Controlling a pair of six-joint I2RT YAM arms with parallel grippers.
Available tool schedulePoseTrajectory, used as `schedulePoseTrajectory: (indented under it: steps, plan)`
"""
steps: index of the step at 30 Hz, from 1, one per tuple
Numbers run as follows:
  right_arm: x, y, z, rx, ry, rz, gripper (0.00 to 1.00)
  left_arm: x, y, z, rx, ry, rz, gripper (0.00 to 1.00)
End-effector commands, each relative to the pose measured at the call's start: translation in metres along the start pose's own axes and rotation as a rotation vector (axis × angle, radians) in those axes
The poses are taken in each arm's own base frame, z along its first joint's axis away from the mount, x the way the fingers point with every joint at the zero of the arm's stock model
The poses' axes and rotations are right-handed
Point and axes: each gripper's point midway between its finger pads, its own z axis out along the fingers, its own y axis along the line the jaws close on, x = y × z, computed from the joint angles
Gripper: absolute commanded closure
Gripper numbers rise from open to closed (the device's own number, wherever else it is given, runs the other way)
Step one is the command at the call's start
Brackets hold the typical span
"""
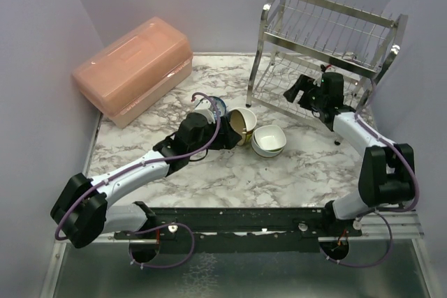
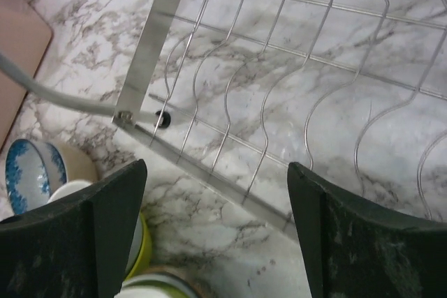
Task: Load the bowls into the dish rack
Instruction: Adjust the dish rack at the center of the board.
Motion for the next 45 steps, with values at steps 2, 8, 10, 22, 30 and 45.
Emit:
schedulePoseTrajectory:
  steps: [2, 8, 10, 22, 30, 45]
  plan:
    - [-0.005, -0.005, 0.041, 0.017, 0.049, -0.03, 0.17, -0.034, -0.024, 0.0, 0.068, -0.093, 0.019, 1.0]
    - [0.003, -0.013, 0.067, 0.045, 0.13, -0.047, 0.19, -0.031, -0.025, -0.001, 0.074, -0.08, 0.028, 1.0]
    - [0.01, -0.014, 0.07, 0.034, 0.163, -0.041, 0.2, -0.032, -0.025, -0.002, 0.074, -0.082, 0.031, 1.0]
    - [0.072, 0.003, 0.058, -0.136, 0.357, 0.05, 0.43, -0.056, -0.04, -0.02, 0.111, -0.161, 0.035, 1.0]
    - [0.087, 0.018, 0.039, -0.203, 0.394, 0.081, 0.45, -0.066, -0.045, -0.03, 0.129, -0.205, 0.023, 1.0]
    - [0.106, 0.047, 0.001, -0.356, 0.489, 0.09, 0.46, -0.069, -0.046, -0.037, 0.133, -0.232, 0.025, 1.0]
